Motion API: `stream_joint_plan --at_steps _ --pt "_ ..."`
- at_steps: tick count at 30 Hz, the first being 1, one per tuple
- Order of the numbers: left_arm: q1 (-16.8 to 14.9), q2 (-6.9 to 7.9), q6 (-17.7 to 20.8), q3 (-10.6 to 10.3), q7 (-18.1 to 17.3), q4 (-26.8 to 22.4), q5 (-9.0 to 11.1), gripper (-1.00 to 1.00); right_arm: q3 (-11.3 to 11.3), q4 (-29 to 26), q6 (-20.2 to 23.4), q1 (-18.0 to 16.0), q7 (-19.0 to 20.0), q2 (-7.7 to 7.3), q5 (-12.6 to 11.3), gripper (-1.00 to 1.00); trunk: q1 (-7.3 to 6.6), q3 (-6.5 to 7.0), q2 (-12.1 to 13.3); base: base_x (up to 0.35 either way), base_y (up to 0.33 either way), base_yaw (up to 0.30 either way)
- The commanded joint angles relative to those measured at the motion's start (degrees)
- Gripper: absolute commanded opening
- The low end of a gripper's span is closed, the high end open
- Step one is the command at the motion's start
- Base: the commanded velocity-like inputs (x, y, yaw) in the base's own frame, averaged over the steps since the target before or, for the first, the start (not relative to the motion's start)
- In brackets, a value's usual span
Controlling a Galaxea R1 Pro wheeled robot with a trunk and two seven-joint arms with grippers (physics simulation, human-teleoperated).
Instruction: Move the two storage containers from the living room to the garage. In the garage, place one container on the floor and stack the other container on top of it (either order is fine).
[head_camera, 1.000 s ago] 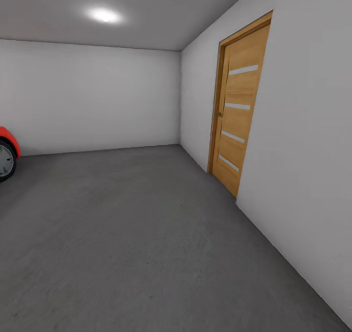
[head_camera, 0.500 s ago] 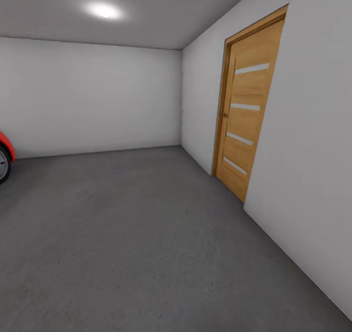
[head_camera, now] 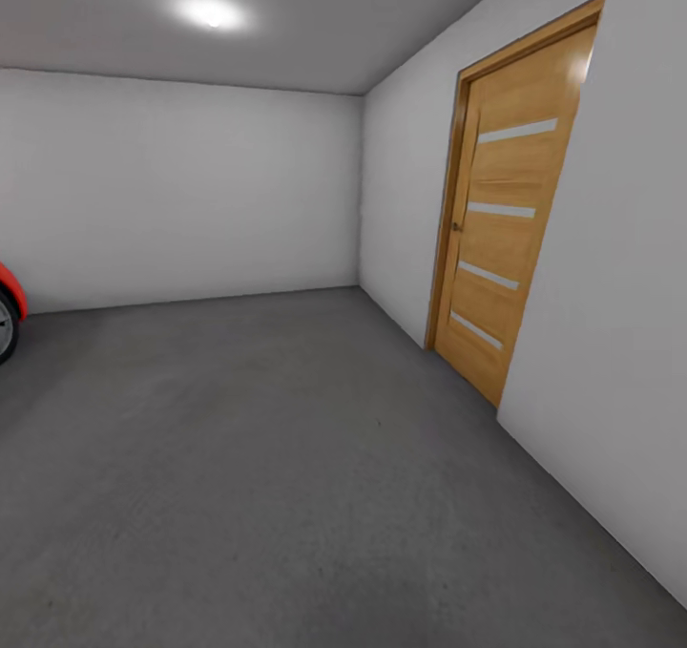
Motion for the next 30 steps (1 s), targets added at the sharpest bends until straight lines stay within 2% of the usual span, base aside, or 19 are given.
stream_joint_plan --at_steps 1,30 --pt "-0.01 -0.02 -0.03 0.26 0.00 -0.02 0.46 1.00 0.05 0.05 -0.26 -0.02 -0.08 0.00 -0.02 1.00 0.03 -0.04 -0.02 0.287 0.246 -0.020" --pt "-0.01 0.07 0.20 0.27 0.00 -0.02 0.54 1.00 0.03 0.05 -0.26 -0.02 -0.08 0.01 -0.04 1.00 0.03 -0.04 -0.02 0.287 0.246 -0.228"
